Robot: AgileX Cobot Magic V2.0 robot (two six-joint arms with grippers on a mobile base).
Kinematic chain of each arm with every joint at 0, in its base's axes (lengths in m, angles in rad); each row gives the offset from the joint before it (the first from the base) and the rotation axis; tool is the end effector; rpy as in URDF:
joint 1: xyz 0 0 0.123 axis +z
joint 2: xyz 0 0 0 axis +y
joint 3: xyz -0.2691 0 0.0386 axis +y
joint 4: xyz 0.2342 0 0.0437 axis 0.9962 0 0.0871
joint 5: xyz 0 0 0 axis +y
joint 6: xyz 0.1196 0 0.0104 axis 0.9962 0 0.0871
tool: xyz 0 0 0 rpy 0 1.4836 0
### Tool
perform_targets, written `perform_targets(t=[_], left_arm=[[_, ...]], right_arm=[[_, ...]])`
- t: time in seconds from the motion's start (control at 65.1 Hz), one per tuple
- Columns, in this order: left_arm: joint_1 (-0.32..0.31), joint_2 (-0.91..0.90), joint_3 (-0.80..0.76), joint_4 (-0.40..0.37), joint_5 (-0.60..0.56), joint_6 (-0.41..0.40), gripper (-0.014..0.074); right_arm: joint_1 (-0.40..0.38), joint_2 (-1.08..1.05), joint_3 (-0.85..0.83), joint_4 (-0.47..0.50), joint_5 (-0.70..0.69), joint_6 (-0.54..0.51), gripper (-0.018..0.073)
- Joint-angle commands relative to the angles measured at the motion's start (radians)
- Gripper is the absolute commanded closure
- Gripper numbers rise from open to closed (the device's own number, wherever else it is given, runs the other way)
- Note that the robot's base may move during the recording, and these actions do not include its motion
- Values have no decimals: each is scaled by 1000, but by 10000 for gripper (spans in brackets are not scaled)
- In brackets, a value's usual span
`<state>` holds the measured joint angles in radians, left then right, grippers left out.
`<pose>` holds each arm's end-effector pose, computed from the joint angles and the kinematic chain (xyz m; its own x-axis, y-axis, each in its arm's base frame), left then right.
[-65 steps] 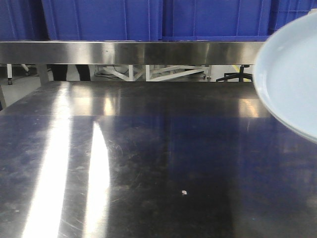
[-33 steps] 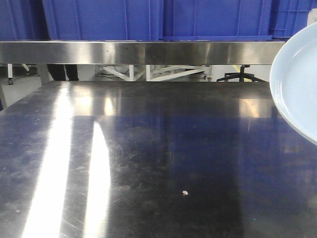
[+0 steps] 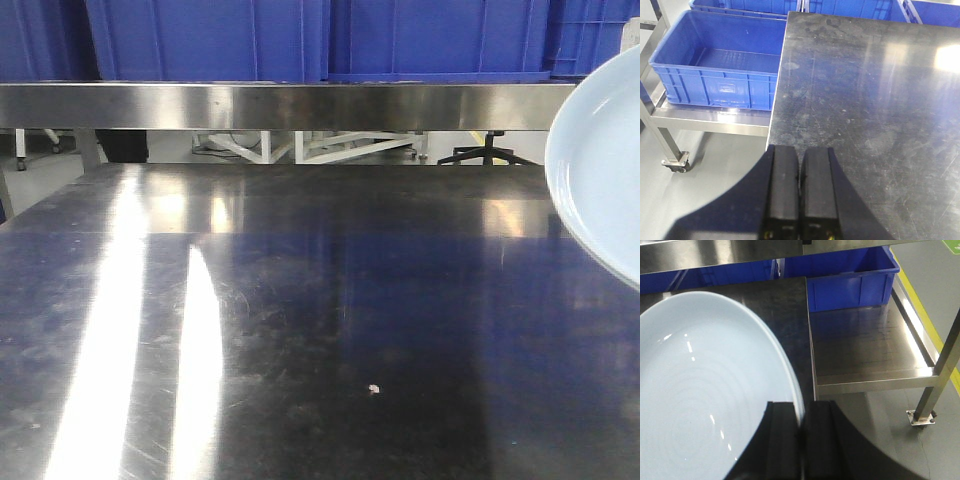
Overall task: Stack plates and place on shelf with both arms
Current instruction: 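Lift the plate stack up and hold it beside the robot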
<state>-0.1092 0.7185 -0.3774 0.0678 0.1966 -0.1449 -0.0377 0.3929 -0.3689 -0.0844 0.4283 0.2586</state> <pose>0.1654 -0.0165 0.2398 -0.4387 -0.0307 -0.8981 0.0630 0.9959 -0.0648 0.1132 -0.0085 0.2570 -0.3370 0.1935 -0.9214 0.1335 0.9786 0.1567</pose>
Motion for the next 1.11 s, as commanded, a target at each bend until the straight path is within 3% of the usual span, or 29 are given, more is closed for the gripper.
perform_targets(t=[0.0,1.09], left_arm=[[1,-3,-28,-1,-85,-5,514],[1,-3,-28,-1,-85,-5,514]], right_arm=[[-7,1,-29,-7,-104,-4,503],[-7,1,-29,-7,-104,-4,503]])
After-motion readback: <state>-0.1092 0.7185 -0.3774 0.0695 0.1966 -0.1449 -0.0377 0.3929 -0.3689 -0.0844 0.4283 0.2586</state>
